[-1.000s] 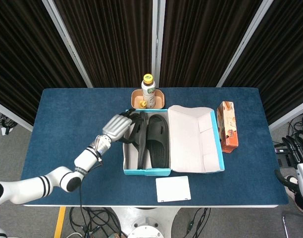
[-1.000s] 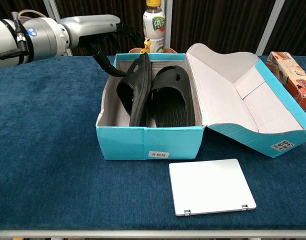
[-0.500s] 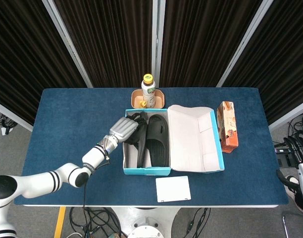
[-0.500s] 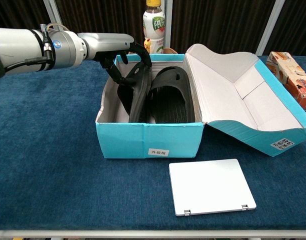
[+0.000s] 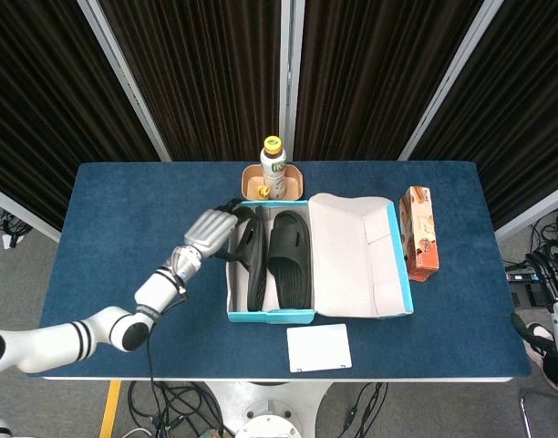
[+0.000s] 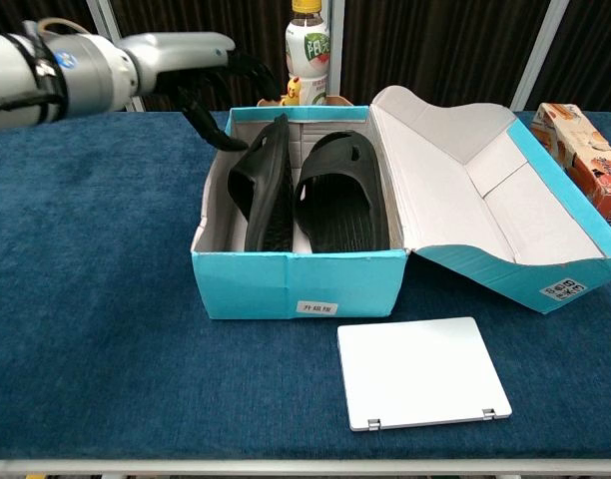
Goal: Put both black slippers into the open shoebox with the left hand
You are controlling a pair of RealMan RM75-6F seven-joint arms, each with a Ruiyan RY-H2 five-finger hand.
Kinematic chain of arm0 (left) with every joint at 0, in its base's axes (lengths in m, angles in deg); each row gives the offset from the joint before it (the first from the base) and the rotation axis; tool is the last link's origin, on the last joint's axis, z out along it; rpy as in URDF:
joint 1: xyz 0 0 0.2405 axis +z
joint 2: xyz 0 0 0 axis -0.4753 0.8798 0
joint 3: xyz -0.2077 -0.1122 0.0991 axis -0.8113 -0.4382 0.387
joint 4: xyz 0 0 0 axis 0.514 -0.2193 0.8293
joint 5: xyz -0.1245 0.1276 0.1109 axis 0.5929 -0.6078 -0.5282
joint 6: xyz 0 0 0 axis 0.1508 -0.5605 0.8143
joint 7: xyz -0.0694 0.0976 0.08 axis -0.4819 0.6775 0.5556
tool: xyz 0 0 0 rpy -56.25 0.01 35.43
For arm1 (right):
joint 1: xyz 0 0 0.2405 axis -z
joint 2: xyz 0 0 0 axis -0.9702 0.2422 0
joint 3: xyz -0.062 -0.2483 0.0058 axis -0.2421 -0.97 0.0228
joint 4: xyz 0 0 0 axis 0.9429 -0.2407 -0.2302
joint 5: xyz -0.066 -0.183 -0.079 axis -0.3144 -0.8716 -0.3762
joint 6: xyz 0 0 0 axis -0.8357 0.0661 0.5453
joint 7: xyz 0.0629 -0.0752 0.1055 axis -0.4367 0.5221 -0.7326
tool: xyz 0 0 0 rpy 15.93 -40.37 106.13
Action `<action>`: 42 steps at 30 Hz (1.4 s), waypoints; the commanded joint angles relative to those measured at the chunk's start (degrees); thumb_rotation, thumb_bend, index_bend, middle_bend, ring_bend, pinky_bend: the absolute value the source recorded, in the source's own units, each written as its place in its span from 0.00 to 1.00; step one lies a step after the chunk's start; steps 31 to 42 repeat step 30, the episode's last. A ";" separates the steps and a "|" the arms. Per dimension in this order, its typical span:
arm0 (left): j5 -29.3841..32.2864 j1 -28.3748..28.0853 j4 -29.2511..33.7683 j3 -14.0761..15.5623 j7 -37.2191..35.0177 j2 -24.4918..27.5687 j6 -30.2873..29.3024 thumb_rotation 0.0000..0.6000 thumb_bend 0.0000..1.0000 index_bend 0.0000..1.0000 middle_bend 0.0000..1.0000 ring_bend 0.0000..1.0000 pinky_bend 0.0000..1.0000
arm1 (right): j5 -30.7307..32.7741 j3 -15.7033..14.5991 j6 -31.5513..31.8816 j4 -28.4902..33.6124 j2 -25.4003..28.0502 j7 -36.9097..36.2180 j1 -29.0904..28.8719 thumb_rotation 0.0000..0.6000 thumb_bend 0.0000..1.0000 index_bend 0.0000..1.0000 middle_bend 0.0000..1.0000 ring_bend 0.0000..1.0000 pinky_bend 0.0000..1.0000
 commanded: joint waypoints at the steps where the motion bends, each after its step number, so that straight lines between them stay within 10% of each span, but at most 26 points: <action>1: -4.04 5.64 4.36 -0.32 -5.21 5.21 -6.14 1.00 0.26 0.23 0.17 0.00 0.21 | 0.07 -0.04 0.08 -0.34 -0.12 -0.47 0.12 1.00 0.16 0.01 0.09 0.00 0.07; 21: -15.77 38.86 6.13 14.65 -1.02 15.60 -44.47 1.00 0.20 0.23 0.17 0.00 0.15 | 0.05 -0.99 -4.22 -10.69 -4.07 -14.67 -1.70 1.00 0.16 0.01 0.08 0.00 0.06; 42: -17.57 45.96 12.12 17.23 -2.60 18.06 -48.04 1.00 0.17 0.23 0.17 0.00 0.15 | -0.93 -1.65 -2.40 -8.96 -4.57 -12.76 -0.80 1.00 0.16 0.01 0.08 0.00 0.05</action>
